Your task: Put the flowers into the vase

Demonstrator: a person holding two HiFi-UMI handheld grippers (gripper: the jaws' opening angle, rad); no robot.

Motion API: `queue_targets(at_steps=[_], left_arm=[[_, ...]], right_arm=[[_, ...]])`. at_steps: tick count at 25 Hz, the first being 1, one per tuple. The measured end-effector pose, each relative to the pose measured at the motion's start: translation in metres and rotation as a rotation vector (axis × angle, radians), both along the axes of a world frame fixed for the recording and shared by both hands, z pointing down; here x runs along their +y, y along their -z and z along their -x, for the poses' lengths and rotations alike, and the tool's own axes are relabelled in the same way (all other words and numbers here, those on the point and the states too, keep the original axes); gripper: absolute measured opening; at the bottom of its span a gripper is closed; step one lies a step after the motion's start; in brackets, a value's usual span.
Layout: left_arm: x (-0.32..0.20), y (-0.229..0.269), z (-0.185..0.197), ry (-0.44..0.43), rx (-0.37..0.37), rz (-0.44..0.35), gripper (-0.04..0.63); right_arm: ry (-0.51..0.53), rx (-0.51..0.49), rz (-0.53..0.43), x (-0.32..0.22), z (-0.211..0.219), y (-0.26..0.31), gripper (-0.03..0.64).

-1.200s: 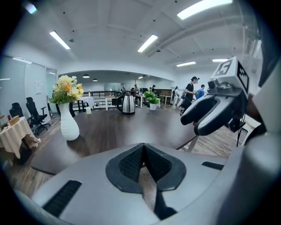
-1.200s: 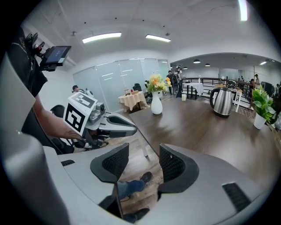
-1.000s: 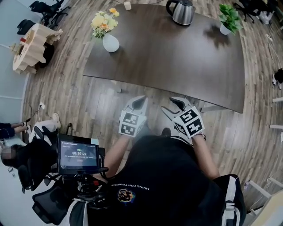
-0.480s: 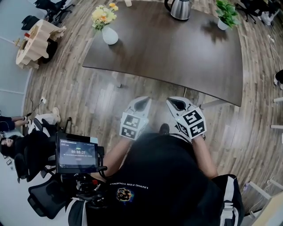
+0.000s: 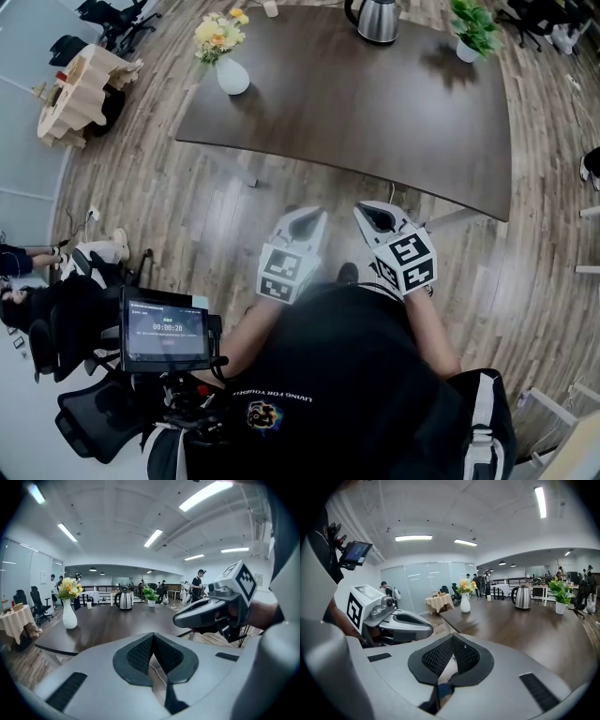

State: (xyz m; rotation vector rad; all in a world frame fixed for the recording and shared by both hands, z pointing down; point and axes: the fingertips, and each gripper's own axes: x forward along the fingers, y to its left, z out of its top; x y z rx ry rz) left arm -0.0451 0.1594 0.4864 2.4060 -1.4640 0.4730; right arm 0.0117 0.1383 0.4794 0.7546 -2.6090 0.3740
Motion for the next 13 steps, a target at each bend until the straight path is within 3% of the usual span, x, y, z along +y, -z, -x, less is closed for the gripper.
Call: queue_targets(at_steps=[5,13], left_arm=[[0.009,0.002,-0.007,0.013,0.045,0.006,0.008],[-0.007,-0.009,0.012,0.075,0.164,0.07,0.008]], right_arm=[[-0.001,-0.022,0.008,0.005,-0.001,0.001,0.018],[0.008,-0.039,0.037,-0.016,0.012,-0.002,0.018]])
